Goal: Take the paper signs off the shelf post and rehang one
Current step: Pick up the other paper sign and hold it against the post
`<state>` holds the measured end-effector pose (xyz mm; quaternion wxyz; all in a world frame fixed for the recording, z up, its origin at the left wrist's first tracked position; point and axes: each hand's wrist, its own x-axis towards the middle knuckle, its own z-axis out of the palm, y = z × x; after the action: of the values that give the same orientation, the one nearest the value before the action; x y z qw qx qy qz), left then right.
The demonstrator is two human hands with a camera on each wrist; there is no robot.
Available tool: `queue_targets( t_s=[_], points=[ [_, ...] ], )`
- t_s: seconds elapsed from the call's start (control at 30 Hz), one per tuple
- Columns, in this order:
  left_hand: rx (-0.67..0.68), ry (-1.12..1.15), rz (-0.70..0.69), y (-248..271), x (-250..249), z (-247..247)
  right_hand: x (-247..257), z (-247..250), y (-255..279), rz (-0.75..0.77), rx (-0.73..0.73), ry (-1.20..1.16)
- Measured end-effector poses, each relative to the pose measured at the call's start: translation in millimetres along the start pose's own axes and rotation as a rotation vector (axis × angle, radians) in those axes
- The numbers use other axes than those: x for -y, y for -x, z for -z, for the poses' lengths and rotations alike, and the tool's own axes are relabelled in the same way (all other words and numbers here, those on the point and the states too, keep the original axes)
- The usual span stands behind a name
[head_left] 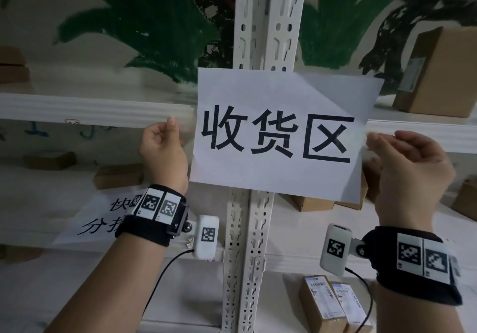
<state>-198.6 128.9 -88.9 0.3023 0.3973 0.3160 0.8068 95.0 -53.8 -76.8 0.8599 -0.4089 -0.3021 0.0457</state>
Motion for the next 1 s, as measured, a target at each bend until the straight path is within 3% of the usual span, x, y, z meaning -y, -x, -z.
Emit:
queue_targets(
  t_s=[0.37,0.83,1.0],
  points=[
    [-0.101,0.032,-0.074,-6.5,3.9,-12.0,-18.3,-9.5,-10.8,0.074,-0.061,0.054],
    [-0.153,-0.001,-0.128,-7.5,8.3,-18.4,-21.0,-15.3,-22.8,0.100,-0.032,0.101],
    [-0.172,-0.099,-0.148,-11.6,8.5,-12.9,-17.8,-7.1,-32.5,0.173,0.018,0.290]
  ],
)
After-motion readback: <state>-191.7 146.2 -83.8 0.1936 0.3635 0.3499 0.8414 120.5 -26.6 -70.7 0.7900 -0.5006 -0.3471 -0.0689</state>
